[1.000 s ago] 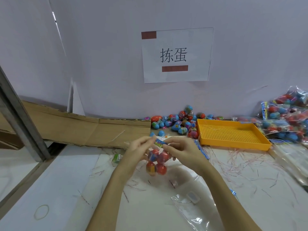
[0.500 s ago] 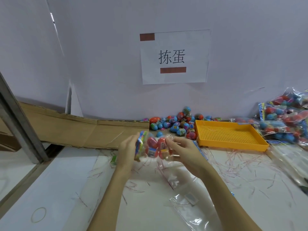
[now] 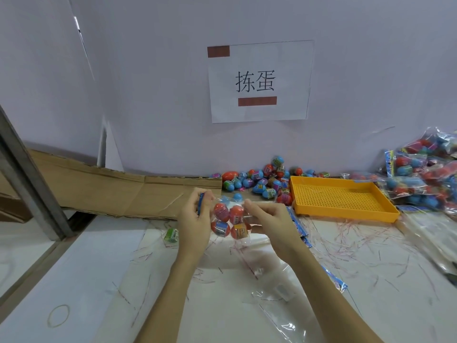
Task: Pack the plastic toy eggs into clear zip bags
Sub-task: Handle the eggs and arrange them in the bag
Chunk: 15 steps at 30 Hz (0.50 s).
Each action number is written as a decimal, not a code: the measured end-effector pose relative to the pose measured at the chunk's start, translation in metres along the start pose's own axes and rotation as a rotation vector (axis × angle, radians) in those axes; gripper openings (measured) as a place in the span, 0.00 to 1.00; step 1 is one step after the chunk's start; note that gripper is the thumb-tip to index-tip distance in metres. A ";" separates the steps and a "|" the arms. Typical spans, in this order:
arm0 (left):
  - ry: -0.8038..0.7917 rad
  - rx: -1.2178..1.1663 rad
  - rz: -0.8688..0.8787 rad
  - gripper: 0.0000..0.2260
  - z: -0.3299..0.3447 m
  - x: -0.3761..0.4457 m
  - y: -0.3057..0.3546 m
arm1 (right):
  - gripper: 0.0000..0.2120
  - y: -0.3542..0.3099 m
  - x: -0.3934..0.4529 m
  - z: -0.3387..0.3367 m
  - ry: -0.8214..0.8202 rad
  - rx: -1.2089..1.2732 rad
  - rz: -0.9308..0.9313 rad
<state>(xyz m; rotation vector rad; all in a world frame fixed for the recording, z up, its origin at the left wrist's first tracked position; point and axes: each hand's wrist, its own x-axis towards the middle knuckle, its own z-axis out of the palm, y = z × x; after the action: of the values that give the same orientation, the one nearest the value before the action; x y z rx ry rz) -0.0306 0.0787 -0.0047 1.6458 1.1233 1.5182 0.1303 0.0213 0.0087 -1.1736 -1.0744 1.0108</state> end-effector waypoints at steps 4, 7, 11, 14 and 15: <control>-0.044 -0.018 -0.011 0.10 -0.004 0.001 -0.001 | 0.09 0.001 0.000 0.000 -0.064 0.014 0.002; -0.041 -0.007 0.041 0.13 -0.003 0.001 0.000 | 0.10 0.002 0.000 -0.003 -0.010 0.001 -0.016; 0.082 0.118 0.102 0.18 -0.008 0.004 -0.009 | 0.08 0.011 0.001 0.003 0.121 -0.126 -0.219; 0.124 0.224 0.038 0.23 -0.007 0.004 -0.010 | 0.12 0.013 0.002 0.008 0.200 -0.189 -0.401; 0.109 0.216 0.002 0.26 -0.005 0.002 -0.009 | 0.13 0.014 0.004 0.007 0.209 -0.271 -0.491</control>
<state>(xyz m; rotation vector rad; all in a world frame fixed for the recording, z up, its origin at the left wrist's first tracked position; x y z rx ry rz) -0.0374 0.0842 -0.0113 1.7221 1.3864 1.5484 0.1233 0.0280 -0.0047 -1.1213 -1.2740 0.3615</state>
